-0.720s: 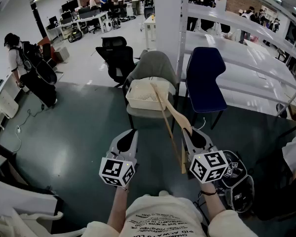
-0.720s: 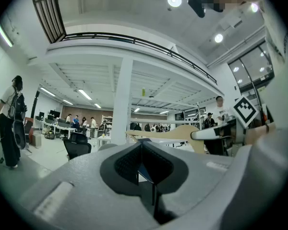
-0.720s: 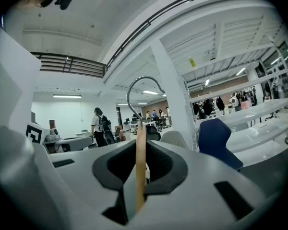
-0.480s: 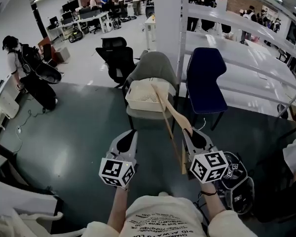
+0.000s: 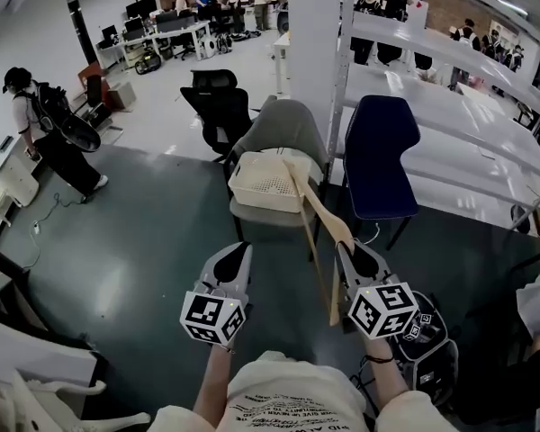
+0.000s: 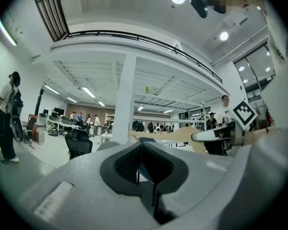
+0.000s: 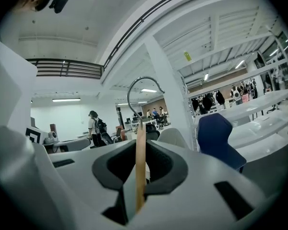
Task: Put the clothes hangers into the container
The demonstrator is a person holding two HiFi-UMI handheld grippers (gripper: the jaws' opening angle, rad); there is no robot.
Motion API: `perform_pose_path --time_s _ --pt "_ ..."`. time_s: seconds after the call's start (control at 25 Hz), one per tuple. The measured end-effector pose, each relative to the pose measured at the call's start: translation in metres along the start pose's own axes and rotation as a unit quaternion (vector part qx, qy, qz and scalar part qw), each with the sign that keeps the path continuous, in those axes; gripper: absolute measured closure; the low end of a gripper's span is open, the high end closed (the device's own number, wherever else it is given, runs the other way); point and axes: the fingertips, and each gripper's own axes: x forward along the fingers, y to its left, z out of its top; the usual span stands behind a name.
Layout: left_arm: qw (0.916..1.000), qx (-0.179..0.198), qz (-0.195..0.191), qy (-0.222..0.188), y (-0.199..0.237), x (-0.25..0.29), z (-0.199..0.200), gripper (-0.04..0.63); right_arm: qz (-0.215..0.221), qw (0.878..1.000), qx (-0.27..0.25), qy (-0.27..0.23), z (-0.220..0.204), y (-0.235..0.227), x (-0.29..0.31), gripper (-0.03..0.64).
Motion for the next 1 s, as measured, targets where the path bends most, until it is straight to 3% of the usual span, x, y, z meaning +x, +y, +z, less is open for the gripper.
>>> perform_pose_path --time_s 0.48,1.0 --pt "0.9995 -0.003 0.022 0.022 0.021 0.023 -0.012 0.572 0.005 0.999 0.028 0.021 -0.013 -0.027 0.034 0.561" --pt "0.9992 -0.015 0.024 0.029 0.123 0.117 -0.012 0.572 -0.007 0.999 0.037 0.030 0.008 -0.054 0.166 0.561"
